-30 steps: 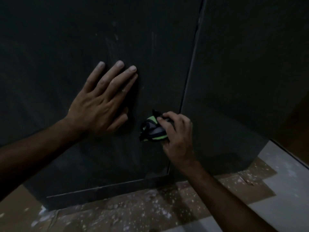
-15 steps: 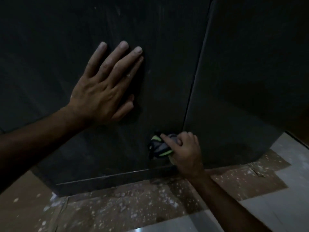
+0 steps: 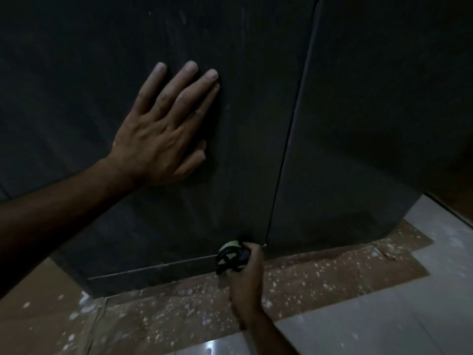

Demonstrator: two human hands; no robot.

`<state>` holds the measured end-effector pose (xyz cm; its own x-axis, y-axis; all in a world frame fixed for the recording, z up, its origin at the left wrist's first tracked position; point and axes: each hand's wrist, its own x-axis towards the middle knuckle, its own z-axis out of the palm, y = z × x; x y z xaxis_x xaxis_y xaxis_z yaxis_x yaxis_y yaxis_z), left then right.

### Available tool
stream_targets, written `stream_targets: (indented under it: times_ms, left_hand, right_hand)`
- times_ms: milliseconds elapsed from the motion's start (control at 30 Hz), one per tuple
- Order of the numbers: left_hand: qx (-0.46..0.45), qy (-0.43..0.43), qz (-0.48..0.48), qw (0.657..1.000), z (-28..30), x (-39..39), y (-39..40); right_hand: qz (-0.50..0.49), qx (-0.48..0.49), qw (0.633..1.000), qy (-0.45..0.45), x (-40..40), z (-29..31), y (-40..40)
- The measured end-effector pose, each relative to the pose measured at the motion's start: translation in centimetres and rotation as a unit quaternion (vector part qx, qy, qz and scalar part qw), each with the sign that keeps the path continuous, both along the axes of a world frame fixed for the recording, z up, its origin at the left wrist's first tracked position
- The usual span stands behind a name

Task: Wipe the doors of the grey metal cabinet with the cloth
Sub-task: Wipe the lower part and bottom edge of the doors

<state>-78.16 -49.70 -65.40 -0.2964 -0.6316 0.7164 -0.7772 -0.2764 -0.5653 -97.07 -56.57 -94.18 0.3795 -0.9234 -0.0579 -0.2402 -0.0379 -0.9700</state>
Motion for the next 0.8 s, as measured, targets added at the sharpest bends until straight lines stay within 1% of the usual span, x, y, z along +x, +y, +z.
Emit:
stream_targets:
  times_ms: [67, 100, 133, 200, 267, 300, 333, 367, 400, 433, 467, 500, 533, 567, 600, 633, 667, 700, 733, 767, 800]
  left_hand:
    - [0.004, 0.004, 0.001, 1.000, 0.0, -0.1, 0.0]
    - [0.006, 0.003, 0.004, 1.000, 0.1, -0.1, 0.0]
    - [0.009, 0.002, 0.003, 1.000, 0.1, -0.1, 0.0]
    - [0.012, 0.001, -0.001, 1.000, 0.2, -0.1, 0.0]
    - [0.013, 0.003, -0.003, 1.000, 0.2, -0.1, 0.1]
    - [0.015, 0.004, -0.004, 1.000, 0.2, -0.1, 0.2]
    - [0.017, 0.006, -0.005, 1.000, 0.2, 0.0, 0.3]
    - [0.020, 0.009, -0.005, 1.000, 0.3, 0.0, 0.4]
    - [0.026, 0.011, -0.006, 1.000, 0.4, -0.1, 0.4]
    - [0.032, 0.015, -0.007, 0.999, 0.5, -0.1, 0.5]
    - [0.039, 0.019, -0.007, 0.999, 0.6, -0.1, 0.6]
    - [0.044, 0.022, -0.005, 0.999, 0.7, -0.1, 0.7]
    - [0.048, 0.024, -0.005, 0.999, 0.7, -0.2, 0.9]
    - [0.051, 0.024, -0.007, 0.998, 0.7, -0.4, 0.9]
    - [0.051, 0.025, -0.009, 0.998, 0.7, -0.5, 0.8]
    - [0.048, 0.029, -0.008, 0.998, 0.7, -0.6, 0.8]
    - [0.043, 0.032, -0.008, 0.999, 0.8, -0.7, 0.8]
    - [0.040, 0.034, -0.009, 0.999, 0.8, -0.7, 0.8]
    - [0.040, 0.034, -0.010, 0.999, 0.8, -0.7, 0.9]
    - [0.044, 0.034, -0.009, 0.998, 0.8, -0.7, 1.0]
    - [0.047, 0.035, -0.012, 0.998, 0.9, -0.7, 1.2]
  right_hand:
    - [-0.105, 0.011, 0.994, -0.029, -1.1, 1.5, -1.7]
    - [-0.120, 0.016, 0.992, -0.045, -1.2, 2.1, -1.9]
    - [-0.110, 0.018, 0.993, -0.045, -1.1, 2.5, -1.3]
    - [-0.045, 0.031, 0.998, -0.017, 0.2, 3.4, 1.4]
    - [0.036, 0.003, 0.999, 0.016, 2.3, 1.2, 3.8]
    - [0.081, 0.006, 0.996, 0.035, 3.2, 0.3, 4.9]
    - [0.101, 0.021, 0.994, 0.023, 4.3, -2.5, 4.9]
    - [0.087, 0.033, 0.996, 0.013, 4.7, -2.7, 4.8]
    - [0.043, 0.033, 0.998, -0.007, 4.3, -0.3, 4.9]
    - [-0.022, 0.050, 0.998, -0.041, 3.9, 0.2, 3.9]
    - [-0.105, 0.061, 0.989, -0.087, 3.5, 0.9, 2.7]
    - [-0.192, 0.071, 0.972, -0.119, 3.2, 1.6, 1.6]
    - [-0.244, 0.069, 0.955, -0.153, 3.1, 2.1, 0.6]
    - [-0.264, 0.068, 0.950, -0.154, 3.4, 2.2, 0.4]
    - [-0.241, 0.060, 0.959, -0.133, 3.8, 2.2, 1.1]
    - [-0.181, 0.060, 0.977, -0.099, 4.5, 1.6, 2.7]
    - [-0.101, 0.071, 0.989, -0.076, 5.1, 1.0, 4.4]
    - [-0.013, 0.085, 0.995, -0.058, 5.6, 0.0, 5.8]
    - [0.056, 0.078, 0.994, -0.045, 5.8, -1.1, 6.3]
    - [0.097, 0.064, 0.993, -0.030, 5.7, -1.4, 6.1]
    - [0.091, 0.051, 0.994, -0.035, 5.5, -1.0, 5.2]
